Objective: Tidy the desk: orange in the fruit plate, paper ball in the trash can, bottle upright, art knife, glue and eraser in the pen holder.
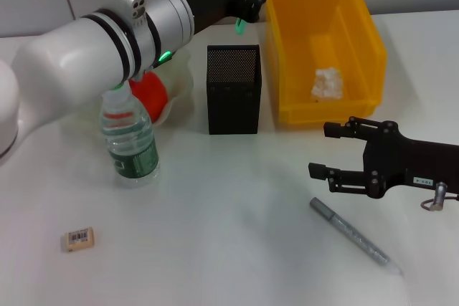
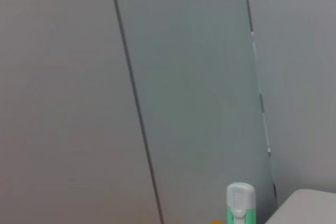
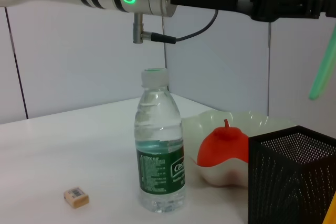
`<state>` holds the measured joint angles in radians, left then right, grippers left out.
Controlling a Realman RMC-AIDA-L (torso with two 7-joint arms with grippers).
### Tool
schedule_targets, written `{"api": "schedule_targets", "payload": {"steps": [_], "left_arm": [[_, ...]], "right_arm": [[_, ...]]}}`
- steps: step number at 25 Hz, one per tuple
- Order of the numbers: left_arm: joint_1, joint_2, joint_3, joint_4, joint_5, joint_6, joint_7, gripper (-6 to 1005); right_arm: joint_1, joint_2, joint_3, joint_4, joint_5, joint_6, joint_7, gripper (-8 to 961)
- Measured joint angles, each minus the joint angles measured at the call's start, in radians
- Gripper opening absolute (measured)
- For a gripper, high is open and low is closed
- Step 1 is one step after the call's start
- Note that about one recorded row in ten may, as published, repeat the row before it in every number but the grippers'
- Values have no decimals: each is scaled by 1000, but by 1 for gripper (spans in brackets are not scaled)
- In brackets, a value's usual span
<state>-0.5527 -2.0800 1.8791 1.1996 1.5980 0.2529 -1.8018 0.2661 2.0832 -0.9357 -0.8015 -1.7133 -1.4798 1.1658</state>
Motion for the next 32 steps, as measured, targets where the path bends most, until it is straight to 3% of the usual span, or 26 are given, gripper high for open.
{"api": "schedule_targets", "payload": {"steps": [16, 32], "left_arm": [[25, 0, 74, -11, -51, -113, -42, 273], [42, 0, 117, -34, -94, -129, -44, 283]], "right_arm": [[1, 0, 0, -1, 0, -2, 0, 764], [2, 0, 0, 3, 0, 1, 0, 764]]}}
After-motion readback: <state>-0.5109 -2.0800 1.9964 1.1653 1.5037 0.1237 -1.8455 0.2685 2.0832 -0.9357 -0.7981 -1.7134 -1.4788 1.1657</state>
